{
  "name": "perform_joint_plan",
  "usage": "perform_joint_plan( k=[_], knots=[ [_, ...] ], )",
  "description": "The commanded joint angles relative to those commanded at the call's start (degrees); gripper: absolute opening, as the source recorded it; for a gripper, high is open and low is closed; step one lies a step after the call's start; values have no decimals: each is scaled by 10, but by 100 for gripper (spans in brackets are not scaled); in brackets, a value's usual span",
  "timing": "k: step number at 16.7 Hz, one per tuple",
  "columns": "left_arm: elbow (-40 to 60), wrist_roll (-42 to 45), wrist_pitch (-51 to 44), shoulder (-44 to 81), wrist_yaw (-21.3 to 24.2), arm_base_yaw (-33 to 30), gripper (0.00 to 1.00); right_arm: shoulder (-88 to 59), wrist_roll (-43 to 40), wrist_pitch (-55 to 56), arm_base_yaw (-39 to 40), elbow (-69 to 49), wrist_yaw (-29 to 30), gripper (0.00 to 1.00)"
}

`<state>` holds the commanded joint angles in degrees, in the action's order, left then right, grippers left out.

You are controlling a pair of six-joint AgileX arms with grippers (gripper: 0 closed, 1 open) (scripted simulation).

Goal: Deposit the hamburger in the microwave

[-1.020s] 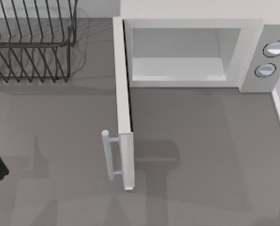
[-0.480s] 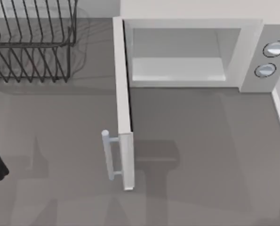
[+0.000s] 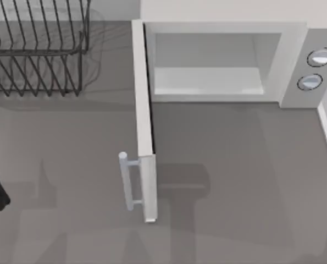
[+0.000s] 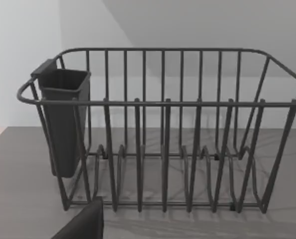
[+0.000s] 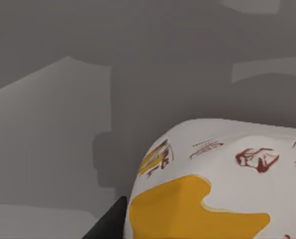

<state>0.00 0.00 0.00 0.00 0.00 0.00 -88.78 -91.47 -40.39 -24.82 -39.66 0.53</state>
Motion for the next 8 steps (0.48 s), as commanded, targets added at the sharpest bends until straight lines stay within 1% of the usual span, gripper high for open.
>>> perform_joint_plan(
  k=[3,8],
  knots=[
    [0,0,0,0,0,0,100,19,-4,-59,-1,-38,0,0],
    [0,0,0,0,0,0,100,74,-6,-213,-2,-125,0,0]
  ],
)
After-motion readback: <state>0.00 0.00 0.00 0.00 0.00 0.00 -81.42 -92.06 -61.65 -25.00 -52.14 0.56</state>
